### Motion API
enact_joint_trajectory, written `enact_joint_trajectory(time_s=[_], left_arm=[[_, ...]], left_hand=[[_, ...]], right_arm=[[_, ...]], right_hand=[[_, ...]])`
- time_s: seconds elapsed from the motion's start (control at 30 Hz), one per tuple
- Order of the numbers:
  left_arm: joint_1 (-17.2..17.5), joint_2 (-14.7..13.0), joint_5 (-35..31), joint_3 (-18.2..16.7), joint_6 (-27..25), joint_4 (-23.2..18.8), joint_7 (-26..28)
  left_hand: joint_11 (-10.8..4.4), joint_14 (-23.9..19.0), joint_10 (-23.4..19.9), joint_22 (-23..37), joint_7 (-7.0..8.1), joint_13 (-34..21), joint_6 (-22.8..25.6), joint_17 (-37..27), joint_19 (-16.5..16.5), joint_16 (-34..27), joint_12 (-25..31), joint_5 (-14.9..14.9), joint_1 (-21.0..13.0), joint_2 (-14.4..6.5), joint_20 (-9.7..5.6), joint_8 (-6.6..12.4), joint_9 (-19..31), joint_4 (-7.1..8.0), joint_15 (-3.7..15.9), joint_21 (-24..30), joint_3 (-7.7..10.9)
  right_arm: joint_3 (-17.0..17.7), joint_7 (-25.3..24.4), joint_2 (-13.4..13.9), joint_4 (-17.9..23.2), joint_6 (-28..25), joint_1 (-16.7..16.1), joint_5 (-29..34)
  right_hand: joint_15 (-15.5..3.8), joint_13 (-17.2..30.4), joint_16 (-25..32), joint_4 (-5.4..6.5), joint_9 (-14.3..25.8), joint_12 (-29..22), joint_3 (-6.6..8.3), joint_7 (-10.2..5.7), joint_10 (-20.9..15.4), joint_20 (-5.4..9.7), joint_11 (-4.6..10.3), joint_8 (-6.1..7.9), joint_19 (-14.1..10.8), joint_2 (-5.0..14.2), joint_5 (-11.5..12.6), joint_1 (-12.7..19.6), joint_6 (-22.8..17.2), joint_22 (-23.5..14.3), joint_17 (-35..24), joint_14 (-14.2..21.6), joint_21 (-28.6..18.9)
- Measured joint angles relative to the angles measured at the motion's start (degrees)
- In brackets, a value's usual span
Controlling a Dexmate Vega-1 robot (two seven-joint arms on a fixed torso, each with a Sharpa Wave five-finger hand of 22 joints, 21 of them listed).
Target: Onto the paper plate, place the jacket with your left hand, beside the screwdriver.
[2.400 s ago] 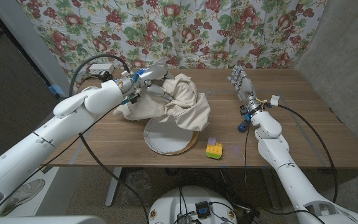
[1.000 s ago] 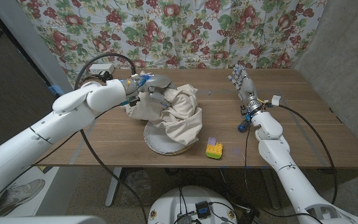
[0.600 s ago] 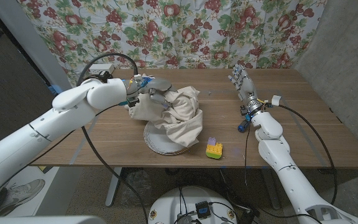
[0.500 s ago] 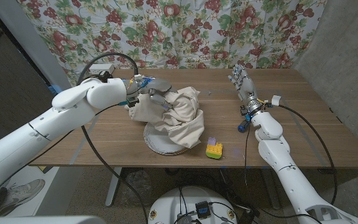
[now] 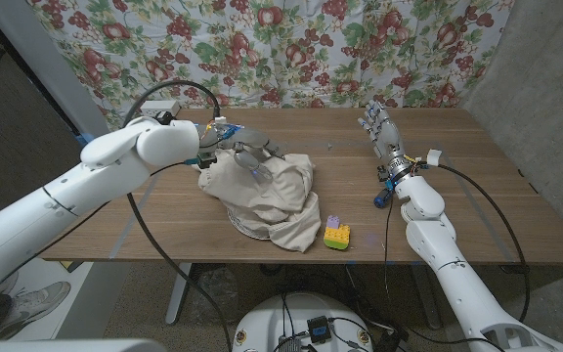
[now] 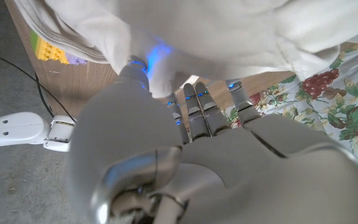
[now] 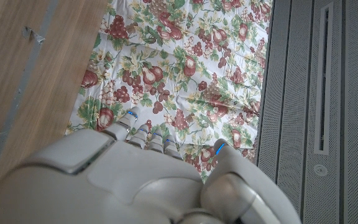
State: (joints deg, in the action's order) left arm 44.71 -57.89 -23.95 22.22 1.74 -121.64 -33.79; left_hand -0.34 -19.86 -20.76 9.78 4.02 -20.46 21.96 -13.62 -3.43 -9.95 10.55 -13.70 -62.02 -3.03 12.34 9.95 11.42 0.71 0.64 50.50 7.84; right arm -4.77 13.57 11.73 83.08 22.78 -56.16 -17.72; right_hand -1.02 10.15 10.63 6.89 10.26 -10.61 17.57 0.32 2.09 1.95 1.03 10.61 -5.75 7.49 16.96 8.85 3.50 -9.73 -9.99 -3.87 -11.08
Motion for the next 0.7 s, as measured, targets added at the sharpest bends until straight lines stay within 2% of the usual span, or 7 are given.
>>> enact_joint_trajectory(time_s=[0.13,0.23,0.53,0.7], left_arm=[[0.00,-0.30,0.36,-0.02,-0.25,-0.16,-0.18],[0.08,-0.51,0.50,-0.17,-0.42,-0.33,-0.20],[0.59,-1.02,0.94,-0.82,-0.63,-0.60,0.52],[1.13,-1.31,1.42,-1.55,-0.58,-0.71,1.32]], left_hand=[[0.97,3.56,4.59,0.06,-0.67,1.19,-5.63,1.02,1.09,-0.23,0.00,-0.47,1.26,0.49,0.01,-0.21,-0.25,0.69,-2.01,-2.01,-1.11],[1.40,6.18,7.83,0.24,-1.28,2.03,-8.98,1.61,1.57,-0.23,0.01,-0.88,2.07,0.40,0.10,-0.21,-0.25,0.68,-3.81,-3.34,-1.73],[2.93,10.30,12.51,0.24,-2.24,3.20,-13.80,2.19,3.18,-0.23,0.01,-1.36,2.81,0.55,0.03,-0.21,-0.51,1.11,-6.56,-5.61,-2.65],[3.31,11.55,14.25,0.24,-1.96,3.78,-16.00,2.44,3.63,-0.23,0.01,-1.77,3.12,0.85,0.14,-0.21,-0.51,1.29,-7.81,-6.64,-3.29]], right_arm=[[-0.06,-0.10,0.01,0.25,-0.02,-0.14,0.13],[-0.10,-0.19,0.01,0.38,-0.07,-0.20,0.24],[-0.25,-0.37,-0.05,0.63,-0.15,-0.29,0.38],[-0.32,-0.40,-0.06,0.66,-0.16,-0.29,0.56]], right_hand=[[0.00,0.00,0.00,0.00,0.00,0.00,0.00,0.00,0.00,0.00,0.00,0.00,0.00,0.00,0.00,0.00,0.00,0.00,0.00,0.00,0.00],[0.00,0.00,0.00,0.00,0.00,0.00,0.00,0.00,0.00,0.00,0.00,0.00,0.00,0.00,0.00,0.00,0.00,0.00,0.00,0.00,0.00],[0.00,0.00,0.00,0.00,0.00,0.00,0.00,0.00,0.00,0.00,0.00,0.00,0.00,0.00,0.00,0.00,0.00,0.00,0.00,0.00,0.00],[0.00,0.00,0.00,0.00,0.00,0.00,0.00,0.00,0.00,0.00,0.00,0.00,0.00,0.00,0.00,0.00,0.00,0.00,0.00,0.00,0.00]])
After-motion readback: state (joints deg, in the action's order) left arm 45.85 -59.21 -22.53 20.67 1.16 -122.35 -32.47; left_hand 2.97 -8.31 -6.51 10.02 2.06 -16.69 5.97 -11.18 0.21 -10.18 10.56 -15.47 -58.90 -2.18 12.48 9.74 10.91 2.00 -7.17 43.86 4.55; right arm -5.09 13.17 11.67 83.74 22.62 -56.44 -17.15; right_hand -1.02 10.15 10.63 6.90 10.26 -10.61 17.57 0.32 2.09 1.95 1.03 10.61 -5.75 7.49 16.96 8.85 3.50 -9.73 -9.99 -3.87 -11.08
